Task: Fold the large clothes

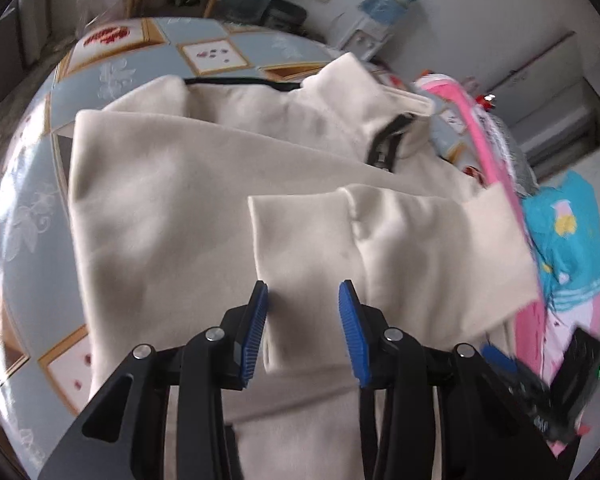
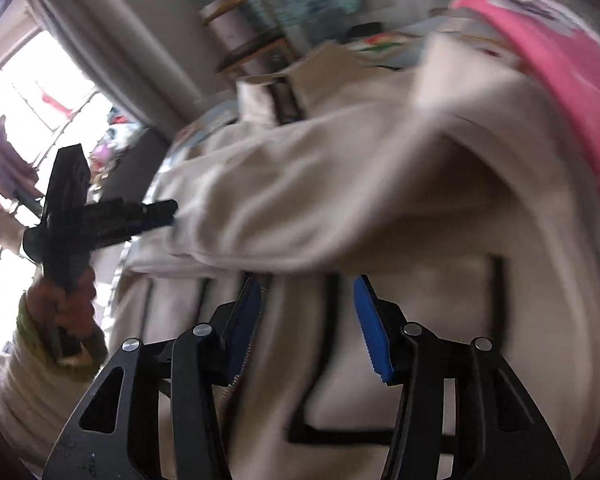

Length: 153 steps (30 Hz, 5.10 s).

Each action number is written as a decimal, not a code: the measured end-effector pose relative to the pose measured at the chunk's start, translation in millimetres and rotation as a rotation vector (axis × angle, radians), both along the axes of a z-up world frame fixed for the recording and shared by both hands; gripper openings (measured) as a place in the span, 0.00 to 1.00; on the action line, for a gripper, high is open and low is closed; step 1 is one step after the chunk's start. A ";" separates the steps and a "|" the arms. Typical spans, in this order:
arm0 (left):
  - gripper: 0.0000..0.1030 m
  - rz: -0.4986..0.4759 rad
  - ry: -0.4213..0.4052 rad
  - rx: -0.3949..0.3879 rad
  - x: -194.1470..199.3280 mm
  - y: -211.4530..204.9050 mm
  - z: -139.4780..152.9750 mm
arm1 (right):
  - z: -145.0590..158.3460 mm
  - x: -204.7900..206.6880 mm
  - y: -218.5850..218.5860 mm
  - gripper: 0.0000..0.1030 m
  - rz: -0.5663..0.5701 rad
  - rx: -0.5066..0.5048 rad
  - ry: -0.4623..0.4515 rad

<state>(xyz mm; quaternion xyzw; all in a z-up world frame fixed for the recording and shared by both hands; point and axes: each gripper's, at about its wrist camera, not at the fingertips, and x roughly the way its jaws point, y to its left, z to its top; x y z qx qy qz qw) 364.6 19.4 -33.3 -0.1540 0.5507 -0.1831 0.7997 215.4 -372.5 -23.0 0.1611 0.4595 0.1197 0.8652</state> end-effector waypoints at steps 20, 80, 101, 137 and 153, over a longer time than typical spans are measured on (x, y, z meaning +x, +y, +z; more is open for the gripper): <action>0.09 0.044 -0.216 0.081 -23.0 47.0 74.5 | -10.7 -28.8 -45.8 0.47 -0.126 -0.024 -0.005; 0.27 0.024 -0.151 0.191 -41.5 35.0 -3.0 | -10.3 78.2 -24.6 0.54 -0.012 -0.350 0.050; 0.38 -0.233 -0.202 0.292 -226.2 -16.9 2.0 | 16.3 -126.8 38.7 0.72 -0.032 -0.269 -0.003; 0.48 0.110 -0.182 0.219 -349.2 110.4 -12.8 | -5.4 -258.5 -37.2 0.78 -0.329 -0.122 0.036; 0.35 0.080 -0.110 0.062 -334.8 105.1 -26.3 | -20.8 -230.4 -58.3 0.54 -0.409 -0.057 0.021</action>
